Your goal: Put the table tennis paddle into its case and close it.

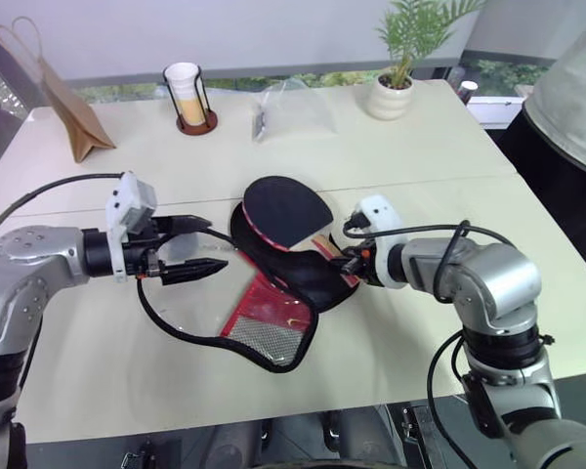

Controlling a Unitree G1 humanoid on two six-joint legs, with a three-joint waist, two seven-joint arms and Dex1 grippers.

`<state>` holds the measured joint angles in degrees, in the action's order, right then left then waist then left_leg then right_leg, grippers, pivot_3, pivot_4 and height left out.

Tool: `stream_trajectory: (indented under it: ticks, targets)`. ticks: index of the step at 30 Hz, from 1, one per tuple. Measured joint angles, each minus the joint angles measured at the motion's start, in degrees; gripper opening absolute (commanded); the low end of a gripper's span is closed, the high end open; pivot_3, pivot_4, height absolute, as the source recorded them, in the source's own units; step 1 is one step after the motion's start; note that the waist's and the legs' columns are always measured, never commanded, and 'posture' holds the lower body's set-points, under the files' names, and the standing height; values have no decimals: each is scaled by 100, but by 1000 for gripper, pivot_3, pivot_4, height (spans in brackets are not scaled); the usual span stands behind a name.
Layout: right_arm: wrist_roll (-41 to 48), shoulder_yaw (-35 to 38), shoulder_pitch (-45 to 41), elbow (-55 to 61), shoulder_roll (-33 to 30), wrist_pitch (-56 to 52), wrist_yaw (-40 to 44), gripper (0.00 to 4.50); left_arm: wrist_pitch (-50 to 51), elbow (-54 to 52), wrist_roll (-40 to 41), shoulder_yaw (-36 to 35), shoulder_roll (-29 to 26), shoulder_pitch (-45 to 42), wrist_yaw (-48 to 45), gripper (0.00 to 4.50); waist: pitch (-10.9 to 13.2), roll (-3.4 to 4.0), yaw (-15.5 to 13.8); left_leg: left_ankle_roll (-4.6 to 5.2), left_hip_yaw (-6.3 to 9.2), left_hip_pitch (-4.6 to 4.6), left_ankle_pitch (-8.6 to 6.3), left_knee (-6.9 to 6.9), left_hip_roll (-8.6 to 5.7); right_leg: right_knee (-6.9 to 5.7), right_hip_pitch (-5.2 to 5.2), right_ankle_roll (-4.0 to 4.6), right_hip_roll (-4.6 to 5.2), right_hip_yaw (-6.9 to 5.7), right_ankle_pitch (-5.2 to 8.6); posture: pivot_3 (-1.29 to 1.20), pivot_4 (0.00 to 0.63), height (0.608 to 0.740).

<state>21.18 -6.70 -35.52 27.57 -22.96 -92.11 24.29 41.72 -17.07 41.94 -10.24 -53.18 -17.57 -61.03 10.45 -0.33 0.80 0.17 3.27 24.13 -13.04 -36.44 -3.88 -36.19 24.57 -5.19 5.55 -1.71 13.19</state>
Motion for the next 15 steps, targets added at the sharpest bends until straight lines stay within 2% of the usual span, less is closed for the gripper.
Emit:
stream_trajectory:
  ticks: [15]
  targets:
    - [167,-457,11,-12,185,7,-254,838,0,-114,2,-110,0,159,46,4500,0,0,-3,1,0,-1,0,-1,0,0,-1,-1,-8,-1,0,0,150,734]
